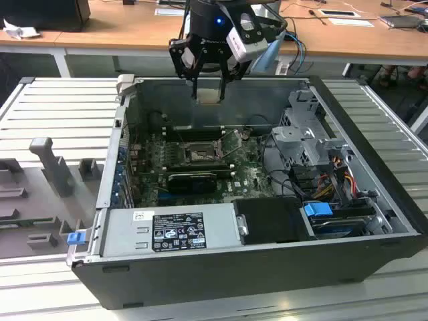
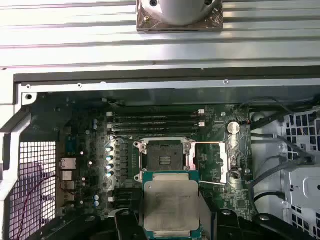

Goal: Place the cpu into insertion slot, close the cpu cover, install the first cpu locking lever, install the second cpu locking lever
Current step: 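Place the cpu into insertion slot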

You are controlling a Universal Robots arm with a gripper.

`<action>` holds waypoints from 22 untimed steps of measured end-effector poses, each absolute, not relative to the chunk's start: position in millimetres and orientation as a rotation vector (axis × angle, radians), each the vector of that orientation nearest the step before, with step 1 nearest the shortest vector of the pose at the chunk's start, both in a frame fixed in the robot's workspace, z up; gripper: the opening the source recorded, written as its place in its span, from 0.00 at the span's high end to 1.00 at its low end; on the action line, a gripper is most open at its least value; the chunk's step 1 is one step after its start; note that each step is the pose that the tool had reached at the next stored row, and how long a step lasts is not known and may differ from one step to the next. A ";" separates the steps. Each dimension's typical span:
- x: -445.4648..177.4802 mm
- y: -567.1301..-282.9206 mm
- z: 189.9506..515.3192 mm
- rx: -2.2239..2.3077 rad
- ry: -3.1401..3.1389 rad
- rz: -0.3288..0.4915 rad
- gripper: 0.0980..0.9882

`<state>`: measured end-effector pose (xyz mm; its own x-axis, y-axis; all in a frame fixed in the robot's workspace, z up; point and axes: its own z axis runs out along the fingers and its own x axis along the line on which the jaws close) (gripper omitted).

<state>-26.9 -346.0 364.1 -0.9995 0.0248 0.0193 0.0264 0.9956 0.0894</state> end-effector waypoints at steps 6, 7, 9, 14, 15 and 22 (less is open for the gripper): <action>-27.0 -346.0 364.1 -0.120 -3.120 -0.141 0.51; -27.0 -346.0 364.1 -0.136 -3.120 -0.141 0.51; -27.0 -346.0 364.0 -0.146 -3.120 -0.141 0.51; -27.0 -346.0 360.9 -0.147 -3.117 -0.141 0.51; -27.0 -346.0 360.5 -0.147 -3.117 -0.141 0.51; -27.0 -346.0 359.5 -0.158 -3.116 -0.138 0.51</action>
<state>-27.0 -346.0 359.5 -0.9947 0.0999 0.0228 0.1016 0.9910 0.0870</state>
